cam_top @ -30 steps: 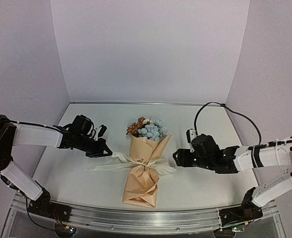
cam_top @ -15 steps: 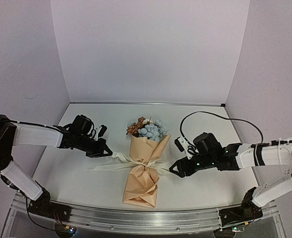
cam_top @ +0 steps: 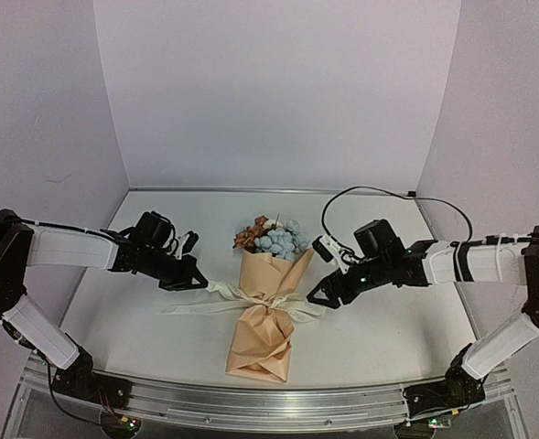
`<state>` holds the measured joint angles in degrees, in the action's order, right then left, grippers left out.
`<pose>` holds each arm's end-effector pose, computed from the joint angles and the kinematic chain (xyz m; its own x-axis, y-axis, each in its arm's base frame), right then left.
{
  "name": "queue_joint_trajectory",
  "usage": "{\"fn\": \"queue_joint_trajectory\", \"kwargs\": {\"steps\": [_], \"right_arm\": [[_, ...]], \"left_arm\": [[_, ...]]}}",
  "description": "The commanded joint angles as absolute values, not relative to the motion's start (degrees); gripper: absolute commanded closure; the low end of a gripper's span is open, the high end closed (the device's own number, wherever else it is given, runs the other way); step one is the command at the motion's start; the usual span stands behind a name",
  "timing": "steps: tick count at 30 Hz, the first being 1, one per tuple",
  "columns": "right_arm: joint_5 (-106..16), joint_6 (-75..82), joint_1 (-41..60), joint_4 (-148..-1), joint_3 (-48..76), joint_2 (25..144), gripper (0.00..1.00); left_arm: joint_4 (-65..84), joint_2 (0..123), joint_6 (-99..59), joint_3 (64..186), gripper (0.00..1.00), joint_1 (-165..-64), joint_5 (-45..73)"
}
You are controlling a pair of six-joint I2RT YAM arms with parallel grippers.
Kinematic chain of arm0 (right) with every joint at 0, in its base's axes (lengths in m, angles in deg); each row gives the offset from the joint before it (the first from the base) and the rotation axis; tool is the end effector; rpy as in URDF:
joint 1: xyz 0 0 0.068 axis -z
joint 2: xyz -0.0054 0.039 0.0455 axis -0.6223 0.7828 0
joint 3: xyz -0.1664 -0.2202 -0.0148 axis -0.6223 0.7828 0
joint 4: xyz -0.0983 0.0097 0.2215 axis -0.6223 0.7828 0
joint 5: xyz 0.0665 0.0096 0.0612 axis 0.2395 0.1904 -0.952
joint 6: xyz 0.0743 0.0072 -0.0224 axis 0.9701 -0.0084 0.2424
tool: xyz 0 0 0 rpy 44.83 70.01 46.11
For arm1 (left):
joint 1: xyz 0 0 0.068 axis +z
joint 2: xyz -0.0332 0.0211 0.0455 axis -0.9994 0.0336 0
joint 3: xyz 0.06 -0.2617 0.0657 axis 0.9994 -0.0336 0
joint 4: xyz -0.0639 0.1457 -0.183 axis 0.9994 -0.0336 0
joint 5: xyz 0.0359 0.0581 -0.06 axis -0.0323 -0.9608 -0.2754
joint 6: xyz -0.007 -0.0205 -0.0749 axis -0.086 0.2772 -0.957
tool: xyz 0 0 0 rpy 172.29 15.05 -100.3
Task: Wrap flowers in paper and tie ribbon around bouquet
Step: Tie the half-tied ribbon around the folded bouquet.
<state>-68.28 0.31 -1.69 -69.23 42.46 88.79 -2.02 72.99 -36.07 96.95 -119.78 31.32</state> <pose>0.2126 0.2240 0.1962 -0.5840 -0.4224 -0.6932 -0.7992 0.4487 0.3999 0.2353 -0.1796 0.1662 -0.9214 0.0734 -0.3817 0.3047 0.7462 -0.5919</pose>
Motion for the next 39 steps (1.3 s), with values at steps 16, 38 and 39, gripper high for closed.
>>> {"fn": "queue_joint_trajectory", "kwargs": {"steps": [16, 38, 39], "right_arm": [[-83.6, 4.0, 0.4, -60.5, 32.3, 98.4, 0.36], [-85.8, 9.2, 0.5, -62.6, 32.5, 102.4, 0.57], [-85.1, 8.7, 0.5, -62.6, 32.9, 102.5, 0.56]], "left_arm": [[-1.9, 73.2, -34.8, 99.3, 1.00, -119.7, 32.0], [-1.4, 73.7, -35.3, 99.2, 1.00, -119.7, 32.1], [-1.4, 73.8, -35.3, 99.2, 1.00, -119.7, 32.1]]}}
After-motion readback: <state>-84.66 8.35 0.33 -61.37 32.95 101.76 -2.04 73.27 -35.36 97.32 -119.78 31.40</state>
